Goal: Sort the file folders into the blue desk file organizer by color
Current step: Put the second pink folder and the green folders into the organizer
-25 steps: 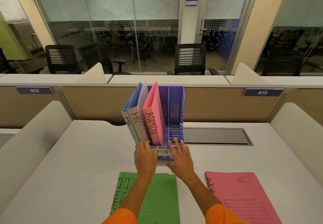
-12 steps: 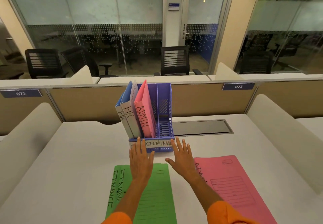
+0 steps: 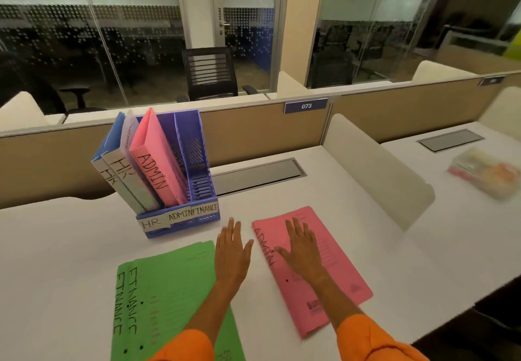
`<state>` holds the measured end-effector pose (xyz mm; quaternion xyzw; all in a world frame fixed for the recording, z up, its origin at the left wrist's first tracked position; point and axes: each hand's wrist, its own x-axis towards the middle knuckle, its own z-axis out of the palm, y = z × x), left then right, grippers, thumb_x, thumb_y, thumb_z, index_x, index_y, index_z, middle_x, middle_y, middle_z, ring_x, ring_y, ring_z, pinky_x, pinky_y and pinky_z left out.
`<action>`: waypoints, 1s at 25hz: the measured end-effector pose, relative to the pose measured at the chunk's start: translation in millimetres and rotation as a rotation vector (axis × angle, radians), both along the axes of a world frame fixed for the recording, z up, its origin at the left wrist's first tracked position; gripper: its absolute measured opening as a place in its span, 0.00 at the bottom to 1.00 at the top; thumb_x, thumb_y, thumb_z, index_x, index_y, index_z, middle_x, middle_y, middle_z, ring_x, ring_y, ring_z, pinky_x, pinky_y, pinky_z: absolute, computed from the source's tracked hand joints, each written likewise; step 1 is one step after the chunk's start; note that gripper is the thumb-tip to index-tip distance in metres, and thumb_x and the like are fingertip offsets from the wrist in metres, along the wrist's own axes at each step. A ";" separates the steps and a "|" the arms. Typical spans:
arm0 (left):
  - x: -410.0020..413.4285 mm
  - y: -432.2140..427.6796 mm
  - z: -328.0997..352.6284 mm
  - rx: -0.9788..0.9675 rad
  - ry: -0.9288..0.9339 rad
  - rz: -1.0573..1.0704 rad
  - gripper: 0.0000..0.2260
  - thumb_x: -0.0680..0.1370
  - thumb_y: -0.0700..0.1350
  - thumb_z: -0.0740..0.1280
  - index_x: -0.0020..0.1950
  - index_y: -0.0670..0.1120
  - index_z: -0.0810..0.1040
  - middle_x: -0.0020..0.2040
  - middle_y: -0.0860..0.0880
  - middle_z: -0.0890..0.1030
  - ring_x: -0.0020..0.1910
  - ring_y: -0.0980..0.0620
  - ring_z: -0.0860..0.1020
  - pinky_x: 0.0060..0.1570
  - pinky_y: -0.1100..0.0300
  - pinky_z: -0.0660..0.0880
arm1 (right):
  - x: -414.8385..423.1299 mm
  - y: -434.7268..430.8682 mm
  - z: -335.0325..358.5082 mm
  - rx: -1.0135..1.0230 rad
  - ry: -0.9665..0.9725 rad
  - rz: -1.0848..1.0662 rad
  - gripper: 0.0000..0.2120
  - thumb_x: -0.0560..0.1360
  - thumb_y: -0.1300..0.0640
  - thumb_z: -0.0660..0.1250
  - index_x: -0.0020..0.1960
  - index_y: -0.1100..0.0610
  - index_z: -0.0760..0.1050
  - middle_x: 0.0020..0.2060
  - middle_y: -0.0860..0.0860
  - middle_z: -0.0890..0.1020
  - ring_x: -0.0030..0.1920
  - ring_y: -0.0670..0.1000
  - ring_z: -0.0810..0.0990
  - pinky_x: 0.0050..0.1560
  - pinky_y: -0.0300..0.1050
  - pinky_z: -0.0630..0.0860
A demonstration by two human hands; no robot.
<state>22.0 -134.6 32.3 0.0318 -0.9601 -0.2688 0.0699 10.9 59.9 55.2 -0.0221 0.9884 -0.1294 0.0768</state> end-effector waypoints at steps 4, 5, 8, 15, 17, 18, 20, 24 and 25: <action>11.7 41.9 -11.0 0.066 -0.092 -0.108 0.28 0.82 0.57 0.55 0.79 0.47 0.55 0.81 0.48 0.53 0.79 0.46 0.54 0.78 0.50 0.54 | 23.7 44.0 -12.5 0.016 -0.064 -0.072 0.41 0.79 0.36 0.57 0.81 0.52 0.40 0.81 0.55 0.43 0.80 0.61 0.43 0.80 0.59 0.46; 16.2 49.1 -13.7 0.098 -0.118 -0.113 0.28 0.82 0.58 0.56 0.79 0.47 0.56 0.80 0.47 0.56 0.78 0.46 0.56 0.76 0.49 0.59 | 27.9 50.4 -15.9 0.013 -0.078 -0.083 0.40 0.79 0.36 0.57 0.81 0.52 0.41 0.81 0.55 0.43 0.80 0.60 0.44 0.80 0.59 0.46; 26.6 61.7 -22.5 0.249 -0.183 -0.081 0.25 0.81 0.56 0.60 0.73 0.44 0.65 0.73 0.45 0.68 0.70 0.46 0.69 0.65 0.50 0.72 | 37.6 60.1 -25.5 -0.004 -0.128 -0.096 0.39 0.80 0.37 0.57 0.81 0.52 0.43 0.81 0.55 0.46 0.80 0.60 0.45 0.79 0.59 0.47; 25.3 68.7 -35.4 0.843 -0.509 0.394 0.27 0.72 0.45 0.76 0.67 0.39 0.71 0.58 0.41 0.79 0.56 0.39 0.79 0.60 0.46 0.77 | 60.6 68.0 -55.9 -0.073 -0.238 -0.105 0.37 0.80 0.35 0.52 0.81 0.54 0.46 0.81 0.55 0.49 0.80 0.60 0.47 0.80 0.58 0.48; 21.3 73.4 -37.0 0.937 -0.564 0.448 0.26 0.72 0.41 0.76 0.67 0.38 0.71 0.57 0.40 0.79 0.55 0.39 0.80 0.57 0.45 0.79 | 64.5 68.9 -62.8 -0.078 -0.242 -0.097 0.38 0.80 0.35 0.51 0.81 0.54 0.43 0.81 0.54 0.45 0.80 0.59 0.43 0.80 0.56 0.44; 18.9 77.0 -36.9 0.968 -0.586 0.465 0.25 0.72 0.39 0.75 0.66 0.39 0.71 0.58 0.40 0.78 0.54 0.40 0.80 0.56 0.45 0.79 | 65.9 69.2 -65.5 -0.079 -0.238 -0.096 0.38 0.80 0.35 0.51 0.81 0.54 0.42 0.81 0.54 0.44 0.80 0.59 0.41 0.80 0.55 0.43; 14.3 85.9 -36.4 0.989 -0.603 0.463 0.17 0.72 0.37 0.74 0.58 0.39 0.74 0.55 0.38 0.78 0.51 0.42 0.80 0.51 0.48 0.80 | 68.4 69.7 -69.5 -0.084 -0.231 -0.099 0.39 0.80 0.34 0.50 0.81 0.54 0.41 0.80 0.54 0.43 0.80 0.58 0.40 0.80 0.54 0.41; 7.1 99.6 -33.6 0.994 -0.642 0.449 0.09 0.72 0.36 0.73 0.50 0.37 0.80 0.51 0.39 0.83 0.50 0.40 0.82 0.42 0.53 0.76 | 67.1 73.1 -73.7 -0.130 -0.233 -0.110 0.36 0.81 0.35 0.49 0.81 0.52 0.42 0.81 0.52 0.43 0.80 0.56 0.40 0.80 0.53 0.41; 5.5 102.9 -32.4 1.020 -0.648 0.438 0.11 0.72 0.36 0.73 0.53 0.36 0.80 0.51 0.38 0.84 0.50 0.39 0.82 0.43 0.52 0.77 | 66.6 74.3 -75.0 -0.143 -0.233 -0.111 0.35 0.81 0.35 0.49 0.81 0.51 0.42 0.81 0.52 0.43 0.80 0.55 0.40 0.80 0.52 0.40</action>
